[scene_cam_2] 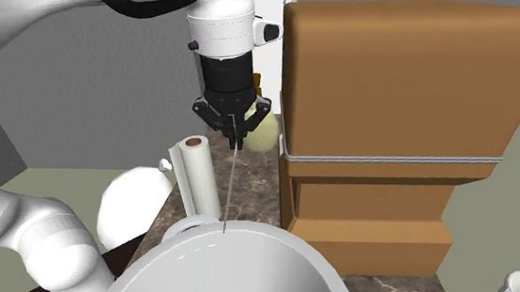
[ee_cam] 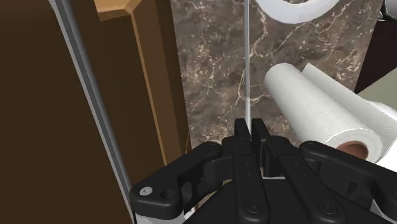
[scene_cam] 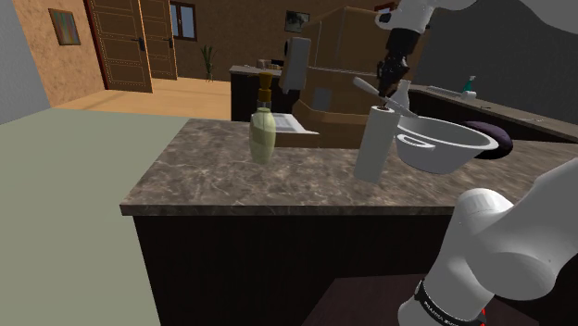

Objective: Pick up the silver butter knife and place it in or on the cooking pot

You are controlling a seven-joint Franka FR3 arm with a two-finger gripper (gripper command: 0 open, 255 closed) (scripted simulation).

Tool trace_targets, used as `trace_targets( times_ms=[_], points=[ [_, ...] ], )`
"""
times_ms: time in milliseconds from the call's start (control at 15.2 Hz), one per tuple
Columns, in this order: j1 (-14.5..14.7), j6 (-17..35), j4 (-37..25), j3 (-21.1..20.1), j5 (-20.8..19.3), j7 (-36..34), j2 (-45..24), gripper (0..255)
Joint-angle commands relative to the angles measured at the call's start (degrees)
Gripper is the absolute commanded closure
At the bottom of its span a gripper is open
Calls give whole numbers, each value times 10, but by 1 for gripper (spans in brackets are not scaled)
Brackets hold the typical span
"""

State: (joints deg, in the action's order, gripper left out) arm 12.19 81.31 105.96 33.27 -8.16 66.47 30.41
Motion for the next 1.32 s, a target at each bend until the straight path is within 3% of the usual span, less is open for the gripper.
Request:
trace_targets(
  times_ms=[0, 528, 990, 1254],
  points=[
    [-13, -8, -3, 22, -14, 22, 11, 255],
    [-33, -49, -51, 101, -55, 130, 18, 255],
    [-21, -80, -129, 204, -80, 238, -7, 255],
    [-33, -51, -83, 196, -90, 231, 12, 255]
  ],
)
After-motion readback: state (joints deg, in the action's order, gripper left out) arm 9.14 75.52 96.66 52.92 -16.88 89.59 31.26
